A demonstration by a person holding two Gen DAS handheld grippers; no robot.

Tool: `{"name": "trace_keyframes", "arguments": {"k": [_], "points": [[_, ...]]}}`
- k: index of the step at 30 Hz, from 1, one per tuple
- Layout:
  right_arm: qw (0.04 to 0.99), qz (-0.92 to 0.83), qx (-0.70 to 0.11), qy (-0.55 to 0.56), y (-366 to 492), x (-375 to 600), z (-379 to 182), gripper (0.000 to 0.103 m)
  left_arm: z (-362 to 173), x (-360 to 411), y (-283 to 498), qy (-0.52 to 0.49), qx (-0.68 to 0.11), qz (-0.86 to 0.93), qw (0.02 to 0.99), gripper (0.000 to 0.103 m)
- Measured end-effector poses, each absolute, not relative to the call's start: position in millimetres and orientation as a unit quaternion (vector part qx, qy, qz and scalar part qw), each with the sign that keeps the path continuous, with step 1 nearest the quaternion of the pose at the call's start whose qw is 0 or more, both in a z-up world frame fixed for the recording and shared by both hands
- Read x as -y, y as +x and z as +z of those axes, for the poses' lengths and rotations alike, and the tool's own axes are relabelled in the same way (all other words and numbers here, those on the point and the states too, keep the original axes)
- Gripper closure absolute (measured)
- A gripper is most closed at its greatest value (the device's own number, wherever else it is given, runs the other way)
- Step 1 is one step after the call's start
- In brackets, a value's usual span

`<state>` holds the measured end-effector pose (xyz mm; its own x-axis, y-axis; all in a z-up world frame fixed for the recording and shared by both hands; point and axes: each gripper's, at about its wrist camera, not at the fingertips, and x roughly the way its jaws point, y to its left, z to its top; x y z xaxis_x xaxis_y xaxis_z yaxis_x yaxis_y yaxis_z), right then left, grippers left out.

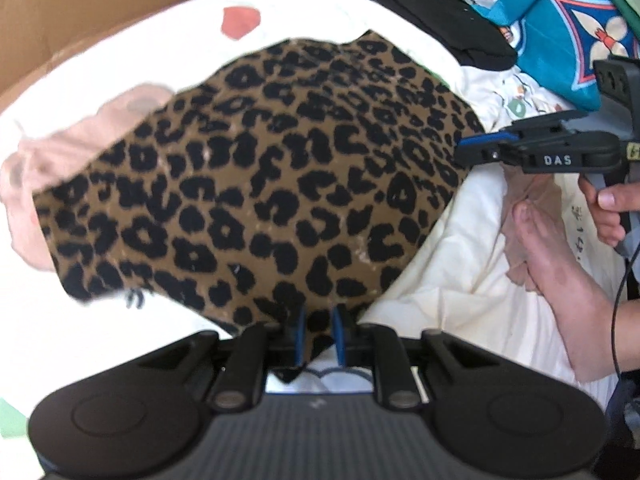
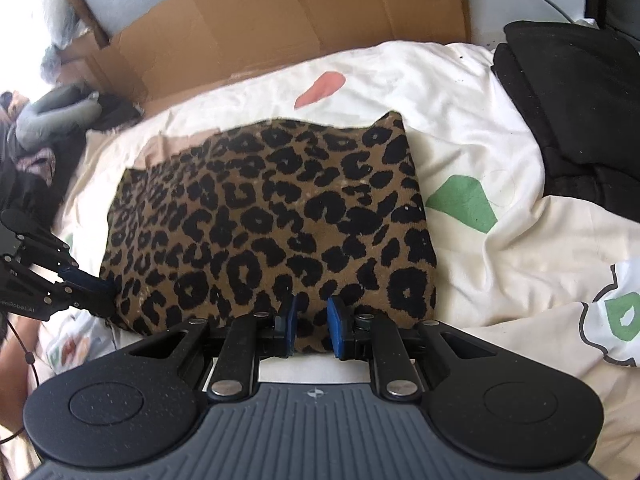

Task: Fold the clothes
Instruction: 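Grasp the leopard-print pants edge with the left gripper while the right gripper grasps its corner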

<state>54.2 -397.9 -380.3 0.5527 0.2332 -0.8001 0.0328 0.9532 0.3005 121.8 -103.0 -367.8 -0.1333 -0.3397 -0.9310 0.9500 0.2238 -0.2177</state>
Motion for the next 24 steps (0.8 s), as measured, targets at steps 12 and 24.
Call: {"name": "trace_keyframes", "arguments": {"k": [12, 24], "points": [[0.864, 0.051, -0.489, 0.112, 59, 397, -380, 0.081, -375, 80, 136, 0.277, -0.512, -0.555, 0.594, 0.091], [0.847, -0.002, -0.496, 0.189, 41, 425, -370, 0.073, -361, 54, 160, 0.188, -0.555, -0.505, 0.634, 0.064]]}}
